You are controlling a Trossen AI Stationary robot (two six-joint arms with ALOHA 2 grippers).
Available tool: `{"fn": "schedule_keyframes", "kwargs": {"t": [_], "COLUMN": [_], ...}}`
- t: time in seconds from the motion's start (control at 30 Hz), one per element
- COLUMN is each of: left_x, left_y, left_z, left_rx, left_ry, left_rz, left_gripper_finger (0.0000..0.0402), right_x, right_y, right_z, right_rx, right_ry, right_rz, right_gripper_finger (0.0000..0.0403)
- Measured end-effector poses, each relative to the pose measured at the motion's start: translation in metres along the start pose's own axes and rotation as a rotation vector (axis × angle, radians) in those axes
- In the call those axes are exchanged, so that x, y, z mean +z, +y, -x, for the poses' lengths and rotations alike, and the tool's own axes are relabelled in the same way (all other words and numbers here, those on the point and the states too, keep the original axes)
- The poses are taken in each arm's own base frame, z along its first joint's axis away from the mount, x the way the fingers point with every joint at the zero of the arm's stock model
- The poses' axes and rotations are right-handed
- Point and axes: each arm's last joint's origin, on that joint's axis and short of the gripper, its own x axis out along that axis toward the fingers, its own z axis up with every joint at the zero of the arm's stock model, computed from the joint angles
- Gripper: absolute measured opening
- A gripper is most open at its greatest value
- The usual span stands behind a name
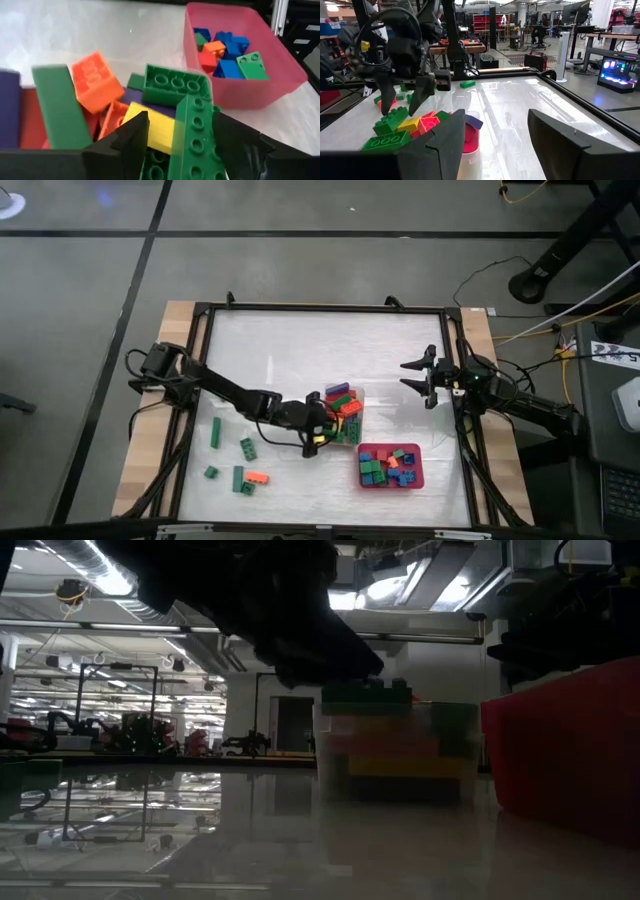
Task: Sort blocks by size
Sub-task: Put the green rectangular game piece into the transparent bin
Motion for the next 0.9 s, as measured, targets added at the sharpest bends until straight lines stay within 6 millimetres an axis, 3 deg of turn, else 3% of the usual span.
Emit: {"fn": "schedule_keyframes", "kwargs": {"t": [0.13, 0.3, 0.4, 0.67, 0.9], "left_x": [0.015, 0.025, 0.023, -0.002, -0.028], "left_y": [0.002, 0.004, 0.004, -0.015, -0.039], "left_z": [0.016, 0.056, 0.084, 0.136, 0.151], "left_rx": [0.001, 0.023, 0.067, 0.275, 0.489], "left_ry": [-0.017, 0.121, 0.242, 0.639, 0.775], "left_rz": [-0.049, -0.005, 0.236, 1.156, 1.509], "left_gripper_finger": [0.0207, 0.0207, 0.0207, 0.0208, 0.0208], "right_x": [0.000, 0.000, 0.000, 0.000, 0.000], "right_y": [0.000, 0.000, 0.000, 0.000, 0.000], "right_z": [0.000, 0.000, 0.000, 0.000, 0.000], "right_rx": [0.000, 0.000, -0.001, -0.001, -0.001], "right_ry": [0.000, 0.000, 0.000, 0.000, 0.000], "right_rz": [0.000, 0.000, 0.000, 0.000, 0.000], "right_gripper_finger": [0.0214, 0.0214, 0.0214, 0.0214, 0.0214]}}
